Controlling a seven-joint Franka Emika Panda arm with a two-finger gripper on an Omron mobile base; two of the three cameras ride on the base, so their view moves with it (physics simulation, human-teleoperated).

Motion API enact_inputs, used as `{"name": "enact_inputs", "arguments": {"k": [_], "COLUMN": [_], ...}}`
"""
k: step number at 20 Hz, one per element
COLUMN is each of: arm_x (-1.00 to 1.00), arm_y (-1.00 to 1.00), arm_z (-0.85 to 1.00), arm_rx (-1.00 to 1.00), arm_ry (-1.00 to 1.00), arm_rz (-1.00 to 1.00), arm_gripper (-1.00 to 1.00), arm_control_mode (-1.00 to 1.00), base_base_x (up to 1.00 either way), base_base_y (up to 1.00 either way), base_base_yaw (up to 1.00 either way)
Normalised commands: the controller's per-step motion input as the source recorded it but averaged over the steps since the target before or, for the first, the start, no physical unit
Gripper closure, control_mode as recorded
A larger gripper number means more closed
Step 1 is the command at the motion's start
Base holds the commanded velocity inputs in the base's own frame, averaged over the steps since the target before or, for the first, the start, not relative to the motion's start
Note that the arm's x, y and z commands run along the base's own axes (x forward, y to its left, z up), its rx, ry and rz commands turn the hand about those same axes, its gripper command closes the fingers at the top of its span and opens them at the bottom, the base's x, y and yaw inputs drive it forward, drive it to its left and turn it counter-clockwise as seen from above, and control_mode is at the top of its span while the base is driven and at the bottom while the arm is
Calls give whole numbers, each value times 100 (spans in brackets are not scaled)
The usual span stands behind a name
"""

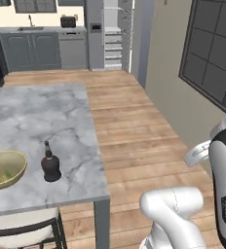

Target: There is a bowl on the dining counter. Grab a lemon wedge from the fridge and place it in the bowl. Then get the liquor bottle and glass cup from the cabinet and place them next to the bowl.

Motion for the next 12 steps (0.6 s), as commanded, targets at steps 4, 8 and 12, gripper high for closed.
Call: {"name": "enact_inputs", "arguments": {"k": [4,8,12], "arm_x": [0,0,0], "arm_y": [0,0,0], "arm_z": [0,0,0], "arm_rx": [0,0,0], "arm_ry": [0,0,0], "arm_rz": [0,0,0], "arm_gripper": [-100,-100,-100], "arm_control_mode": [100,100,100], "base_base_x": [69,75,89], "base_base_y": [-100,-97,-81], "base_base_yaw": [17,18,18]}}
